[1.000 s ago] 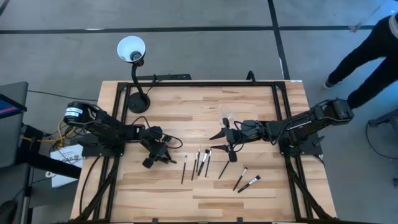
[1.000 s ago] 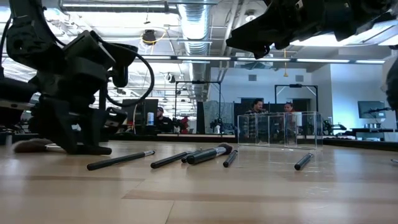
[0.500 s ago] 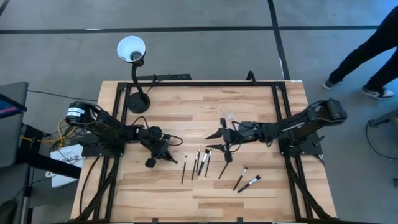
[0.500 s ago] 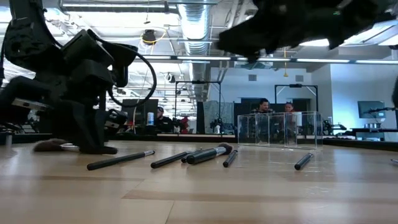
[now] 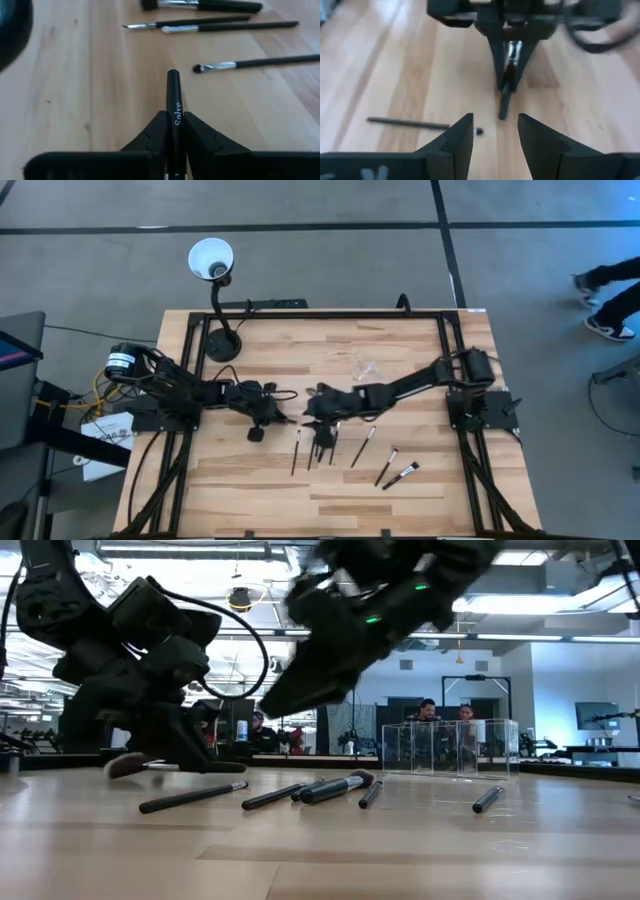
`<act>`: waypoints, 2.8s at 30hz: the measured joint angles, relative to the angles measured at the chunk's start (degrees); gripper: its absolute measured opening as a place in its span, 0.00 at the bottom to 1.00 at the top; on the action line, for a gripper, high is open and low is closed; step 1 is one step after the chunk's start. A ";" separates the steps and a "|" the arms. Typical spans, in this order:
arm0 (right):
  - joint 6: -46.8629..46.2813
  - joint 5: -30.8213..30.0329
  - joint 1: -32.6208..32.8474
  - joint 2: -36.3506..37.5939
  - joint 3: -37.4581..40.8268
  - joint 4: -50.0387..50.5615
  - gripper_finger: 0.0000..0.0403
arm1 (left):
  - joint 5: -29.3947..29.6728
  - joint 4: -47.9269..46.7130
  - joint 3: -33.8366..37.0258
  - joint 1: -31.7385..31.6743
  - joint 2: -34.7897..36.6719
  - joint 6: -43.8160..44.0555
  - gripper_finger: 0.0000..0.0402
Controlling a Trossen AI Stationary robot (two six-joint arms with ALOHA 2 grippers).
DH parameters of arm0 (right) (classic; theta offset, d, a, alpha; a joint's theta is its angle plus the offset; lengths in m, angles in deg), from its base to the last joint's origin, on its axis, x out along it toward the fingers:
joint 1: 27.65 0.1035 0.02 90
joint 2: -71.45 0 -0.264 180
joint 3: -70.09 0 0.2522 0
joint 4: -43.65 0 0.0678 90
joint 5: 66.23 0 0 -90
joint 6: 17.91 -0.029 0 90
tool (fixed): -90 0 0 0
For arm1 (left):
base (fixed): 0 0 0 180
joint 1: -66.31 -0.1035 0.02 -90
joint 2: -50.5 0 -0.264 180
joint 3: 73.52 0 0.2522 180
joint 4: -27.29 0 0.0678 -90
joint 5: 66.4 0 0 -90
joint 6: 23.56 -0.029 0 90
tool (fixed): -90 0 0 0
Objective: Sort items
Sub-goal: Put the highlighter brush into the left side of the transparent organizer
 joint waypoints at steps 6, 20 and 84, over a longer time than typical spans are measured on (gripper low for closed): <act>0.17 -1.72 -1.17 -7.16 -10.09 7.72 0.31 | 2.74 0.12 -0.78 0.02 0.60 -0.49 0.10; 0.61 0.97 -3.98 -16.86 -21.95 18.54 0.33 | 4.21 -0.19 -0.87 0.02 0.96 -0.60 0.12; -0.90 -48.90 1.54 19.92 -13.79 52.10 0.08 | 13.35 -0.55 -0.87 0.04 36.14 1.43 0.39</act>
